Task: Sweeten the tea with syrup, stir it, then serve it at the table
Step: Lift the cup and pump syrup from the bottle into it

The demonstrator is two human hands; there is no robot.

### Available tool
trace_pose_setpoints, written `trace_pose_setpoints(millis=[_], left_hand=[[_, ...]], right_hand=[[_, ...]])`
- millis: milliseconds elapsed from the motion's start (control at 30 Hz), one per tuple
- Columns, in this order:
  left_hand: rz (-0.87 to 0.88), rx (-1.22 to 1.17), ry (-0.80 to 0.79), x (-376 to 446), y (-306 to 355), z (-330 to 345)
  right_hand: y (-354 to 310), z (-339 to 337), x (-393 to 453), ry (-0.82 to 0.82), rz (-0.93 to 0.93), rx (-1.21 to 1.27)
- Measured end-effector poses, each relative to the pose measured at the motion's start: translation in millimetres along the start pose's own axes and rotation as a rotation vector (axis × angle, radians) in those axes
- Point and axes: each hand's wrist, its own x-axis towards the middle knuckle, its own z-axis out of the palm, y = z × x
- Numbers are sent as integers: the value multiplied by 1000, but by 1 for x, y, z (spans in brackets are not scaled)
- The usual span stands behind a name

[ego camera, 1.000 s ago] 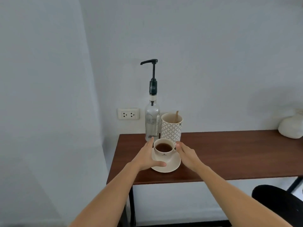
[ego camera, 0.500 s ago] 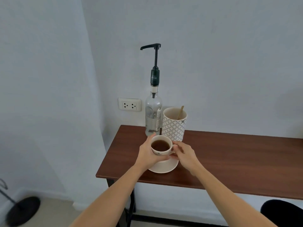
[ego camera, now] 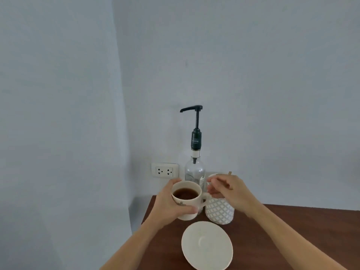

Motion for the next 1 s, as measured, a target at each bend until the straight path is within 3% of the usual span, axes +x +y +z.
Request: trace_pose_setpoints(millis=[233, 533, 700, 1000], left_hand=[[18, -26, 33, 64, 49, -59], [25, -70, 21, 124, 103, -81], [20, -94, 8, 141, 118, -82], [16, -141, -22, 149, 124, -86]], right_hand=[[-91, -13, 86, 316, -87, 60], [-143, 9, 149, 349, 69, 258], [-141, 18, 160, 475, 66, 391], [-142, 24, 166, 493, 44, 374]])
